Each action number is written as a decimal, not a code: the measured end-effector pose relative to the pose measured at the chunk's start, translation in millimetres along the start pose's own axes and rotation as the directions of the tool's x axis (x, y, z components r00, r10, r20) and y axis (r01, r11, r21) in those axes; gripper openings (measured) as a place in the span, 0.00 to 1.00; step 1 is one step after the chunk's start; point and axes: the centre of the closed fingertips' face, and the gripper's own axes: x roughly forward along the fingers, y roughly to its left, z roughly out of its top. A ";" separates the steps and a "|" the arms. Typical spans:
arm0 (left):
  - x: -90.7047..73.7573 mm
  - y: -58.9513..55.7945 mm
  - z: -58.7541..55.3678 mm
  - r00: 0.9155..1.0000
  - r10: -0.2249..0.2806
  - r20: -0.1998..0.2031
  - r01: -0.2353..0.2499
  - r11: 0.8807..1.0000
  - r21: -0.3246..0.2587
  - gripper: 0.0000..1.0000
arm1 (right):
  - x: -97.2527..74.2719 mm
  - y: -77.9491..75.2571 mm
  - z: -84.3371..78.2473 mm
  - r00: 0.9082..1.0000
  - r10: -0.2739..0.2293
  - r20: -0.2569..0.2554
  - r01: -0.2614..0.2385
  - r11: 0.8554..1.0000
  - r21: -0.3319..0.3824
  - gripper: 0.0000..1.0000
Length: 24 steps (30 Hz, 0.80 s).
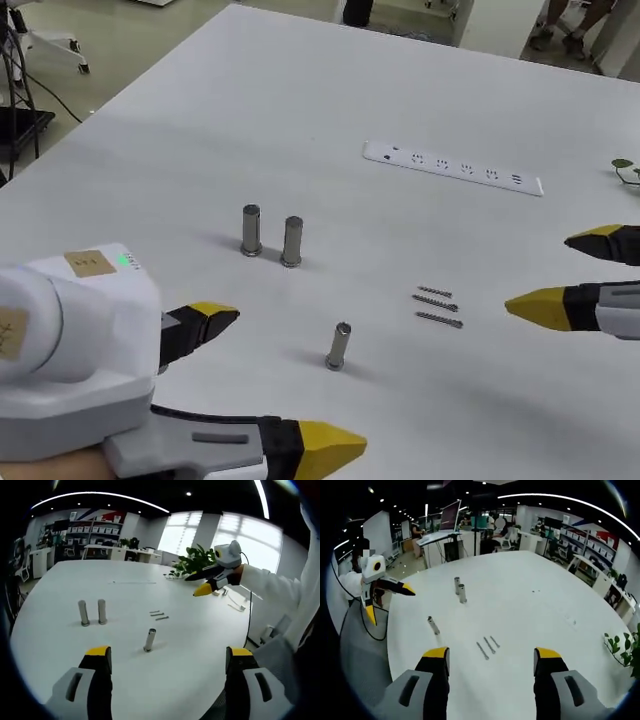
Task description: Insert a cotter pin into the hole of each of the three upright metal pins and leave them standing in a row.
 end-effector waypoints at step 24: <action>6.4 -3.3 -1.6 1.000 -0.006 -0.009 0.006 1.000 -0.024 0.90 | 67.6 -19.0 -9.3 0.983 0.104 -0.154 -0.131 0.976 -0.174 0.33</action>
